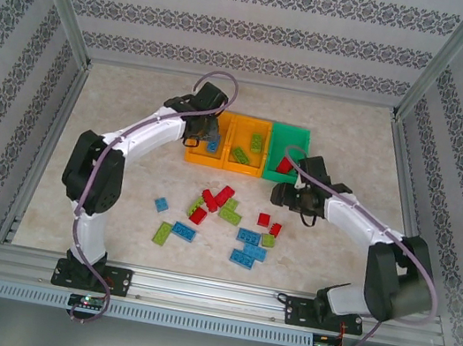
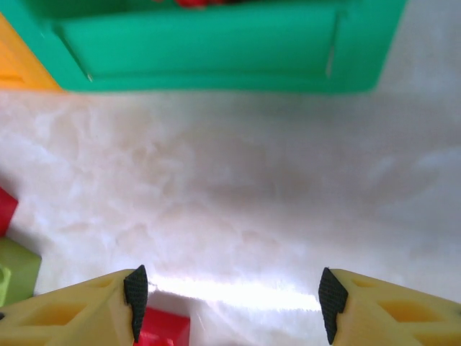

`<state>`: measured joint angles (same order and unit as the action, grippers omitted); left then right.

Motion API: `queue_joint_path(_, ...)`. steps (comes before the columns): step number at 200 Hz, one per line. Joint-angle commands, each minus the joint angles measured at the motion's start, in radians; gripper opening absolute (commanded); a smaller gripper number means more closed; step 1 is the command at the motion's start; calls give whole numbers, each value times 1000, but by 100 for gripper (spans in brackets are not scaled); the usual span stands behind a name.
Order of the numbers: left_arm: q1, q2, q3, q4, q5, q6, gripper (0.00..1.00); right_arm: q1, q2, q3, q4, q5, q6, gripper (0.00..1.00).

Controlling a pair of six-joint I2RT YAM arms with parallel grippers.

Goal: Sort the legos into containers by color

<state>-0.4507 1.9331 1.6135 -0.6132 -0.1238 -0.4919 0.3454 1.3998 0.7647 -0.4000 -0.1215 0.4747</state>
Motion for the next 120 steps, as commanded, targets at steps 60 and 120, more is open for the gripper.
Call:
queue_joint_path(60,16,115,130,-24,22,64,44,100,-156,-130,-86,-37,194,62)
queue_joint_path(120,16,98,100,-5,45,40,53,133,-148,-164,-84,-44,238,55)
